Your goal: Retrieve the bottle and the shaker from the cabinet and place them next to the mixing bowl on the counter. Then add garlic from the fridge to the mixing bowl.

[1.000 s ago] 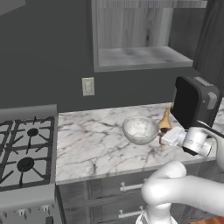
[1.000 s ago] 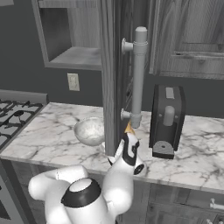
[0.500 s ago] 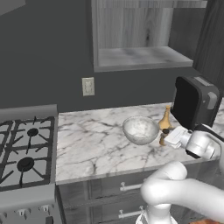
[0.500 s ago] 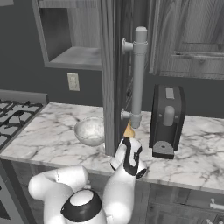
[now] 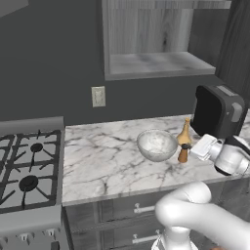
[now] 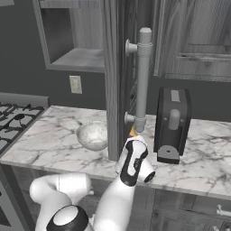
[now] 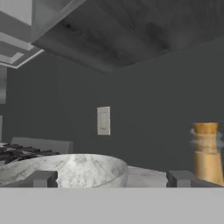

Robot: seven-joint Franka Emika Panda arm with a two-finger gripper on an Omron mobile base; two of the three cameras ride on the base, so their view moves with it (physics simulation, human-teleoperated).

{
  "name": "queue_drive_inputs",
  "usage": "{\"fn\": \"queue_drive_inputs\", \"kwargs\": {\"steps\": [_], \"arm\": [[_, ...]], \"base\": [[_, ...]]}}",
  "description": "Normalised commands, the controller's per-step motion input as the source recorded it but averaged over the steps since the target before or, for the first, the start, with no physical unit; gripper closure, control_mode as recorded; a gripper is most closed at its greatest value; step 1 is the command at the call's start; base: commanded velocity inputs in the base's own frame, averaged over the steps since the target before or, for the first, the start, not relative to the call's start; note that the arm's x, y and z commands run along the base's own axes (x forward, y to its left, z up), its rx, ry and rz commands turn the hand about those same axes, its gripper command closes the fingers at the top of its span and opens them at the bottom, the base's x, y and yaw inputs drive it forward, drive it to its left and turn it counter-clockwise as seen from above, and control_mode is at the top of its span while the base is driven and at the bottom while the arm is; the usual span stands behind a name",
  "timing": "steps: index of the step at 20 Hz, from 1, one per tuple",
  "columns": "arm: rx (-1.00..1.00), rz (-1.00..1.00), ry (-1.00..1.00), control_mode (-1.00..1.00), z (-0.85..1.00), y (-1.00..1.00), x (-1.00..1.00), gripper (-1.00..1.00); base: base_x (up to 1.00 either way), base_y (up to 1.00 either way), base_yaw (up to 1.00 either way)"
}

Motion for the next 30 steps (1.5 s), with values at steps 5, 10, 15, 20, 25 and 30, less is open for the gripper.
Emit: {"fn": "queue_drive_inputs", "kwargs": {"steps": [5, 10, 15, 20, 25, 30], "arm": [[0.0, 0.0, 0.0, -1.0, 0.18, -0.34, -0.62, -1.0], [0.0, 0.0, -0.06, -1.0, -0.01, -0.42, -0.87, -1.0], [0.0, -0.05, -0.07, -1.0, 0.05, -0.07, -0.67, -1.0], [-0.05, -0.08, -0.07, -1.0, 0.28, 0.0, -0.67, -1.0], [-0.1, -0.08, -0.03, -1.0, 0.26, 0.0, -0.7, -1.0], [-0.13, -0.16, -0.04, -1.0, 0.17, 0.0, -0.68, -1.0]], "base": [[0.0, 0.0, 0.0], [0.0, 0.0, 0.0], [0.0, 0.0, 0.0], [0.0, 0.0, 0.0], [0.0, 0.0, 0.0], [0.0, 0.0, 0.0]]}}
